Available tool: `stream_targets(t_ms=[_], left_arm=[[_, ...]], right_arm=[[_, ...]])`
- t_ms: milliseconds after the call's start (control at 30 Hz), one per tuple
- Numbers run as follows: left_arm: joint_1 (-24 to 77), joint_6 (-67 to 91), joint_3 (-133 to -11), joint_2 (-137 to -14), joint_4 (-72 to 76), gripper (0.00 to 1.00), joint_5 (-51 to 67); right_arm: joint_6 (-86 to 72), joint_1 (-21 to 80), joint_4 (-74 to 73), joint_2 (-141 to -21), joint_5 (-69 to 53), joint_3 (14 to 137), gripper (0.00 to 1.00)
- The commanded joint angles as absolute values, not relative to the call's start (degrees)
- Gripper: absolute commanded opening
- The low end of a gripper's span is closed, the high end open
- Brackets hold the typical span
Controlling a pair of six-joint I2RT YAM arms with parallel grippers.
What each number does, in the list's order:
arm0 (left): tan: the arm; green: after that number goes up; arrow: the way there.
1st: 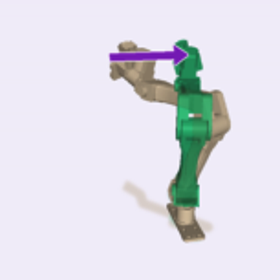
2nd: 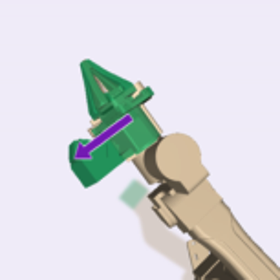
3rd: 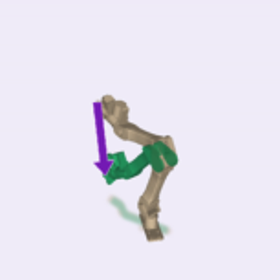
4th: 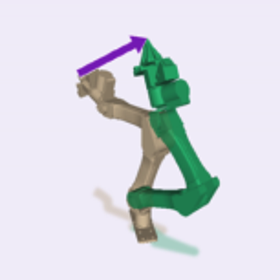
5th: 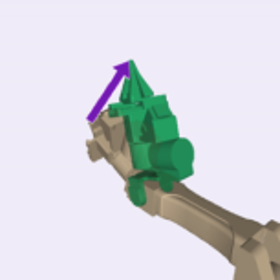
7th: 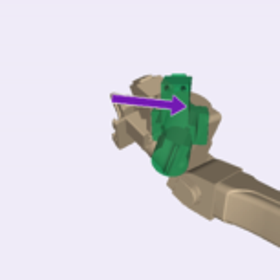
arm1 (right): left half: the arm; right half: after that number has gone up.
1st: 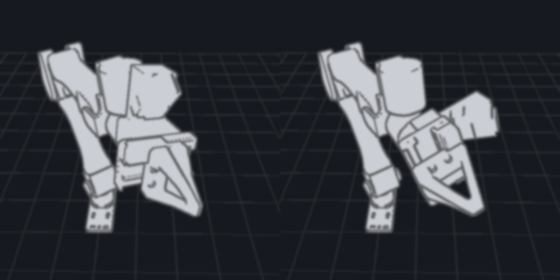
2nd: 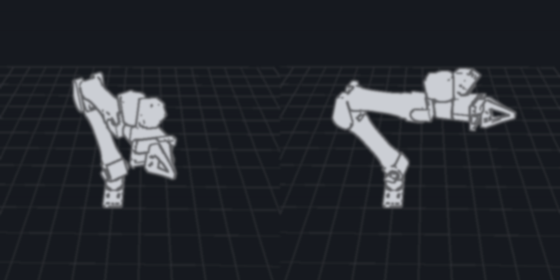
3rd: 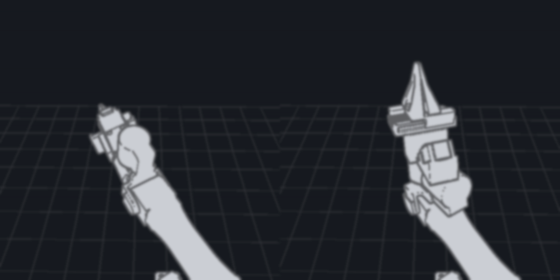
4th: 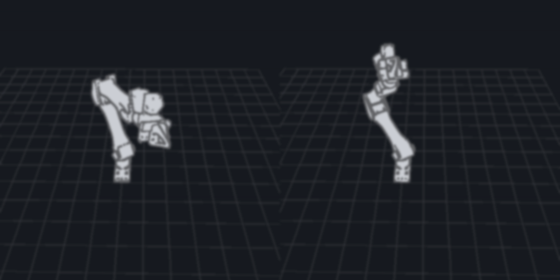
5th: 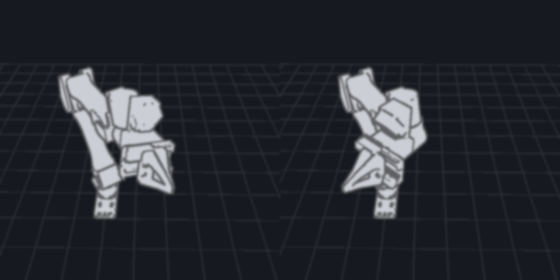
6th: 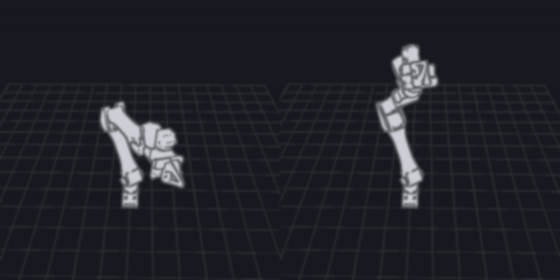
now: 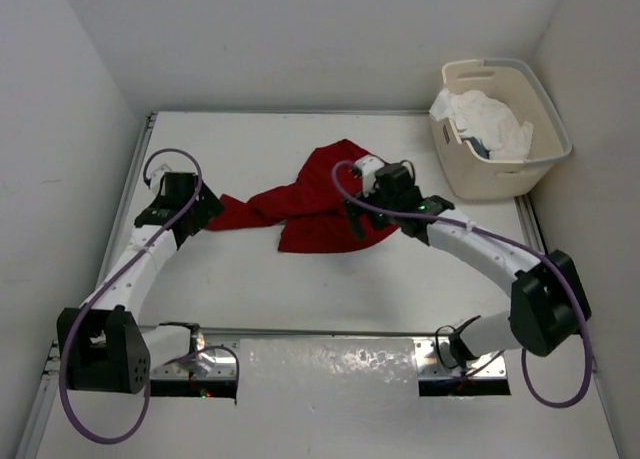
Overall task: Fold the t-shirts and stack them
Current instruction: Move the tshirt to the center of the board, then flatten out the tshirt
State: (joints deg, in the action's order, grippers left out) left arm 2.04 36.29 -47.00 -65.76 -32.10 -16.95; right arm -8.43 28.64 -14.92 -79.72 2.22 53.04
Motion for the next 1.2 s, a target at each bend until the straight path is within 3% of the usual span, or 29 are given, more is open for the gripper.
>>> stream_targets(t_ms=[0, 267, 500, 600, 700, 800, 900, 933, 1033, 1067, 1167], left_arm=[[0.2, 36.5, -46.0, -67.1, -21.8, 1.0, -11.6], [-1.5, 41.2, -45.6, -80.8, -13.1, 0.95, -10.1], [-3.1, 43.1, -47.3, -89.2, -11.9, 0.84, -13.2], [-3.2, 43.7, -46.5, -92.5, -8.9, 0.75, -12.6], [-3.2, 43.7, -46.3, -95.9, -6.7, 0.58, -9.9], [-3.1, 44.0, -45.2, -97.5, -3.6, 0.44, -7.9], [-3.1, 43.5, -44.6, -98.2, -1.2, 0.04, -6.3], [-3.1, 42.9, -44.6, -98.3, -1.1, 0.0, -6.0], [-3.2, 41.7, -45.1, -95.8, 1.2, 0.0, -5.4], [-3.1, 41.5, -45.4, -94.6, 0.6, 0.0, -6.0], [-3.0, 41.3, -48.1, -88.7, -3.0, 0.0, -8.3]], right_arm=[[-2.9, 36.6, -10.6, -82.8, -4.7, 53.9, 0.99], [-2.8, 51.8, -7.3, -105.4, -0.8, 68.2, 0.99], [-13.7, 55.9, -12.9, -120.4, 14.6, 84.2, 0.99], [-17.7, 56.2, -14.3, -123.2, 19.5, 85.8, 0.99], [-19.0, 56.3, -14.2, -124.7, 23.3, 85.7, 0.98], [-19.9, 56.3, -14.9, -126.0, 24.5, 86.1, 0.85], [-20.0, 56.4, -14.1, -125.7, 25.5, 84.2, 0.58], [-20.0, 56.3, -13.1, -124.2, 25.7, 83.1, 0.4], [-19.1, 56.4, -9.7, -119.7, 27.6, 79.2, 0.17], [-19.0, 56.4, -9.2, -118.3, 28.8, 77.6, 0.0], [-16.2, 56.2, -7.9, -109.9, 32.5, 73.4, 0.0]])
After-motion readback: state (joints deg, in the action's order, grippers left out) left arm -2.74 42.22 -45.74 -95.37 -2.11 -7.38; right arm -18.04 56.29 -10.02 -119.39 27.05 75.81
